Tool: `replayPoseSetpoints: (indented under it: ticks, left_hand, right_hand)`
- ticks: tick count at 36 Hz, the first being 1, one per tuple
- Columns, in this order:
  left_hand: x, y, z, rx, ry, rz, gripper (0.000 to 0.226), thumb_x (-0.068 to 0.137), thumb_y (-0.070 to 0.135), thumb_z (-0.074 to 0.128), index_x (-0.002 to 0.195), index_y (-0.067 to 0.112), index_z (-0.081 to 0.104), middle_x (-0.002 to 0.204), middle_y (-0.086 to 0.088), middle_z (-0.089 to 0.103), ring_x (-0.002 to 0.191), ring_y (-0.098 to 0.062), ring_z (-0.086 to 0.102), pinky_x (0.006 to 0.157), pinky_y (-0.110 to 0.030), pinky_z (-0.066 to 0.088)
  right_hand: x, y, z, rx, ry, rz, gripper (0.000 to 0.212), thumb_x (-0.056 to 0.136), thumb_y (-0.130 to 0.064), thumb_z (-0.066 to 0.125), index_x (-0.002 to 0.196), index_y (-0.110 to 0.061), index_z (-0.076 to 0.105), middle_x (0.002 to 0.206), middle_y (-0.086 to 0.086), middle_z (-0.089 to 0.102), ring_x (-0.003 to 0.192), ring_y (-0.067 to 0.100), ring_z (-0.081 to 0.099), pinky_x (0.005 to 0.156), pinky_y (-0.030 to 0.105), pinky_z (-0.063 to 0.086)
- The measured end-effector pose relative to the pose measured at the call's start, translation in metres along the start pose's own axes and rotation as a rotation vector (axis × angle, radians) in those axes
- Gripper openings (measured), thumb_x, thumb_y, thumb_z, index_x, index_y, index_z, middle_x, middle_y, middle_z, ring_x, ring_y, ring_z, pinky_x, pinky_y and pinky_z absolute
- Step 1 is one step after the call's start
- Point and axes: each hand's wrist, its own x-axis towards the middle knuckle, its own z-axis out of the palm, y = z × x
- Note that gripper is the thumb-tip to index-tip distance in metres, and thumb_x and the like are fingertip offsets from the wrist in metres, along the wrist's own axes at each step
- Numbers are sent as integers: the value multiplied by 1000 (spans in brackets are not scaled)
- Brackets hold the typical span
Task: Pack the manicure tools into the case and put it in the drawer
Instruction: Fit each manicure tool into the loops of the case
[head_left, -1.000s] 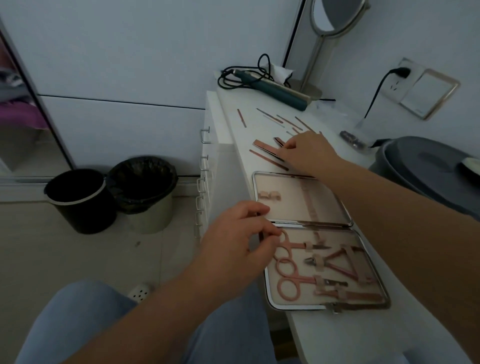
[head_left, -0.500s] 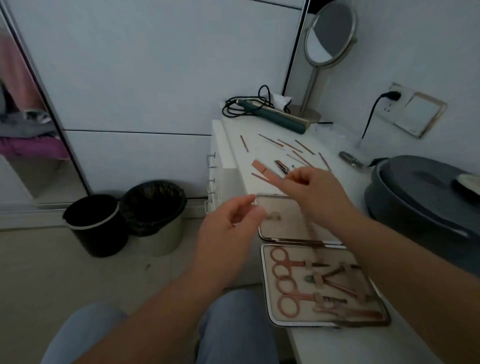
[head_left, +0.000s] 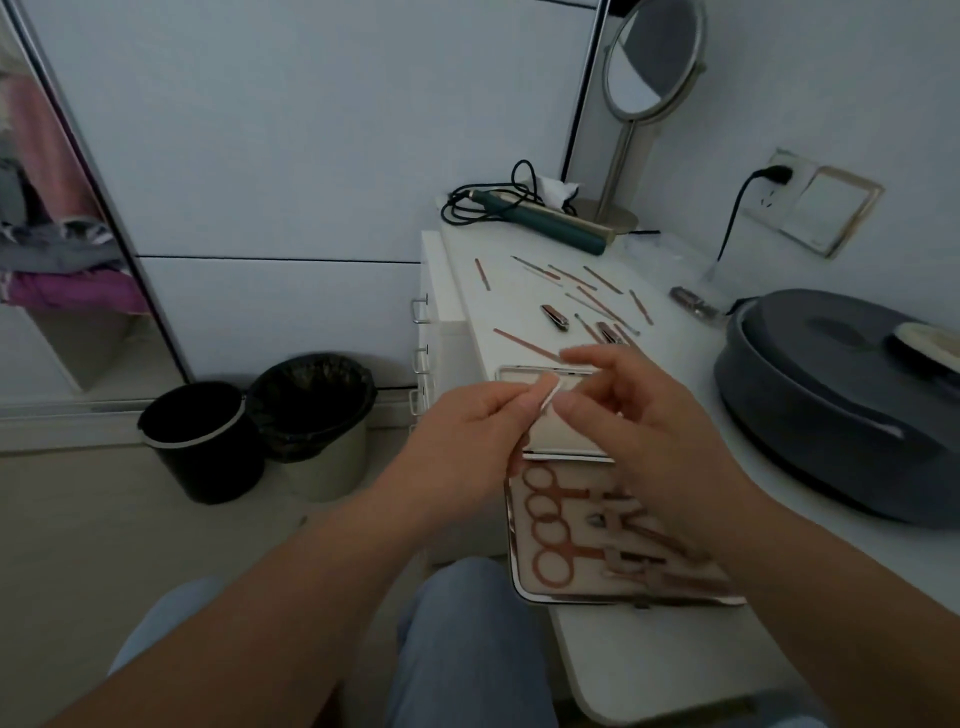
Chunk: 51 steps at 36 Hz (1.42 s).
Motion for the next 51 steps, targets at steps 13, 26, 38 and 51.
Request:
replayPoseSetpoints:
  ticks: [13, 26, 38, 51]
  left_hand:
    - [1, -7, 5, 305, 4, 165, 20, 72, 31, 71, 77, 47, 60, 81, 23, 66, 76, 6, 60, 69, -14, 50]
    - [14, -9, 8, 577, -11, 248, 30, 75, 40, 66, 104, 33, 65, 84, 19, 58, 79, 5, 53, 71, -5, 37]
    - [17, -11, -8, 707, -44, 208, 21, 74, 36, 68, 94, 34, 68, 78, 28, 55, 80, 14, 51, 66, -2, 34]
    - [11, -14, -3, 789, -86, 211, 20, 72, 40, 65, 92, 36, 69, 80, 23, 58, 79, 8, 50, 69, -5, 33]
  right_hand:
    - [-9, 19, -16, 58, -28, 81, 7, 79, -31, 67, 84, -35, 68, 57, -8, 65, 49, 3, 58, 53, 11, 48]
    - [-10, 37, -32, -4, -26, 79, 16, 65, -36, 73, 75, -47, 68, 70, -17, 70, 58, -2, 62, 56, 9, 50]
    - [-20, 58, -50, -119, 60, 81, 12, 73, -36, 66, 79, -46, 64, 80, -17, 68, 72, 7, 59, 64, 16, 51]
    - [-24, 67, -46, -104, 74, 128, 17, 82, -24, 63, 75, -40, 63, 74, -10, 67, 72, 3, 61, 58, 5, 47]
